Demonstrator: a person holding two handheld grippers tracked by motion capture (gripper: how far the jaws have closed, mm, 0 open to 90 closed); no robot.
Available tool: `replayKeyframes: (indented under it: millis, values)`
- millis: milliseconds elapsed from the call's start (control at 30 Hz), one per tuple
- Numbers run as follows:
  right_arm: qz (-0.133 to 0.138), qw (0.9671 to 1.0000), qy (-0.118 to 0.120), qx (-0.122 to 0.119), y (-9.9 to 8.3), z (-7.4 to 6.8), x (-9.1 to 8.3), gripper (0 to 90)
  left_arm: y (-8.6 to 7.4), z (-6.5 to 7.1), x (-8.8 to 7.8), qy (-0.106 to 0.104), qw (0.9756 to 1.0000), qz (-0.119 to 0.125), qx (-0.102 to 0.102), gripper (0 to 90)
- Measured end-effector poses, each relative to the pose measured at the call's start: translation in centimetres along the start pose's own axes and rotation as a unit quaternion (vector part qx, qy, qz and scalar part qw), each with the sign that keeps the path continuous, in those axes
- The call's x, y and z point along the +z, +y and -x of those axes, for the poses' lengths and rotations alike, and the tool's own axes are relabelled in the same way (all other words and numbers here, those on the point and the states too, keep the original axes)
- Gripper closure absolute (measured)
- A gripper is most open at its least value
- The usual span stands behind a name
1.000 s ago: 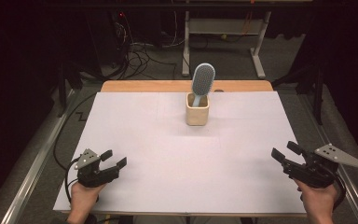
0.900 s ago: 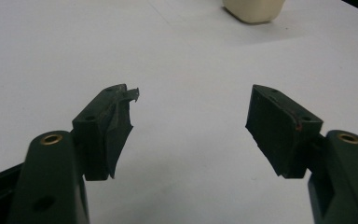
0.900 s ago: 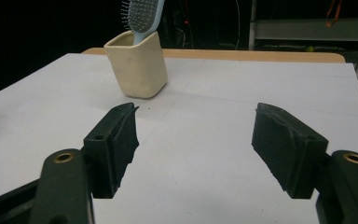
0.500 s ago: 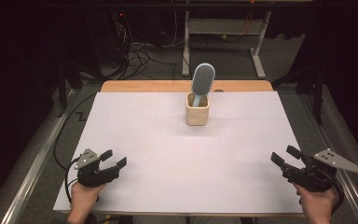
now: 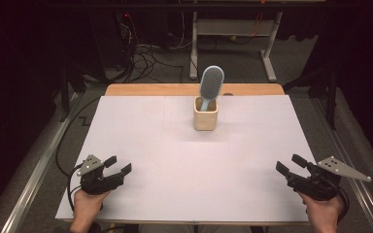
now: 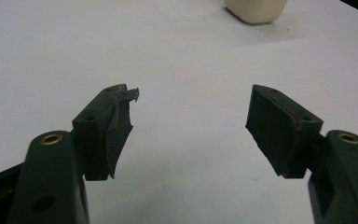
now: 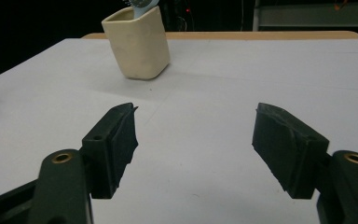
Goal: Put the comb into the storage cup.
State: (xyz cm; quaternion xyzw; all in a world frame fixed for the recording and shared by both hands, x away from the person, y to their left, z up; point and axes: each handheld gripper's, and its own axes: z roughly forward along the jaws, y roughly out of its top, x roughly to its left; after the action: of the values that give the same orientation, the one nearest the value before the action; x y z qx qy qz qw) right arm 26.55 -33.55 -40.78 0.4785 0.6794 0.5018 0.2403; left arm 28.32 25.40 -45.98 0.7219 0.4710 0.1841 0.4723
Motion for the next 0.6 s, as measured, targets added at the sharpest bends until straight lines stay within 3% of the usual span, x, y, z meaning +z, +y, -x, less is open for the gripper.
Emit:
replayKeyframes:
  millis: [600]
  values:
    - [-0.011,0.9999,-0.008,0.001,-1.1,-0.2,1.1,27.3,0.0,0.0,-0.2,0.002,1.0,0.001,-0.001,31.1]
